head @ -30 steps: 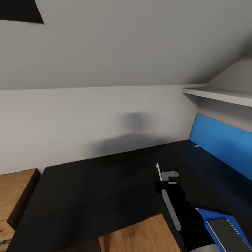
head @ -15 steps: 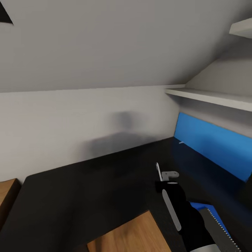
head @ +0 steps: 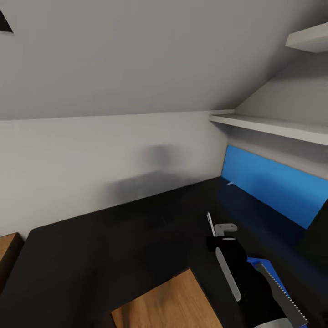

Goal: In the bedroom, organize the workspace by keeping the computer under the desk, ensuring the monitor is on the desk, placing the keyboard on the desk next to the monitor, placing the mouse on the desk next to the keyboard, moving the folder from the swivel chair onto the desk next to the mouse, stacking the notebook on top of the folder with the pen on top of the notebook, and positioning the swivel chair next to the desk.

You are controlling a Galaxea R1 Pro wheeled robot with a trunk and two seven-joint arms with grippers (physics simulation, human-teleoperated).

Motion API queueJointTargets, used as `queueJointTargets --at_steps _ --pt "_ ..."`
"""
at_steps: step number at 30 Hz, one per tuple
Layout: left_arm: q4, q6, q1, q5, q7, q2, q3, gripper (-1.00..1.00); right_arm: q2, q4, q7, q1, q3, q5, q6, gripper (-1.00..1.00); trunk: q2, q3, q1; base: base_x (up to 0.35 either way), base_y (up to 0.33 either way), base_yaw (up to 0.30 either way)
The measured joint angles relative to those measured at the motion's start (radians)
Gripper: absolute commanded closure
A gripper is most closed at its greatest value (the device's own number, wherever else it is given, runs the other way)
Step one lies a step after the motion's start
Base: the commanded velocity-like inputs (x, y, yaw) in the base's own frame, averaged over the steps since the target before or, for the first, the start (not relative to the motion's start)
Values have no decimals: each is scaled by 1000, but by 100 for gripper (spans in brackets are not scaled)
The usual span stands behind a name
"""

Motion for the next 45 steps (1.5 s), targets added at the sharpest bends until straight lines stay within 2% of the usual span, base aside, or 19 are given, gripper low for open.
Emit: queueJointTargets --at_steps 5,23,33,45 --pt "-1 0 0 0 0 0 -1 -100 -14 0 11 1 0 -4 -1 100 0 0 0 -292 -56 -1" --pt "0 0 0 0 0 0 -2 -100 -19 3 12 1 0 -3 0 100 0 0 0 -297 -143 0" --pt "0 -1 0 0 0 0 -1 -100 -51 5 15 1 -1 -6 -1 100 0 0 -1 -53 -272 0" --pt "0 -1 0 0 0 -1 -1 -100 -54 33 17 1 -2 -4 -11 100 0 0 0 3 -42 0"
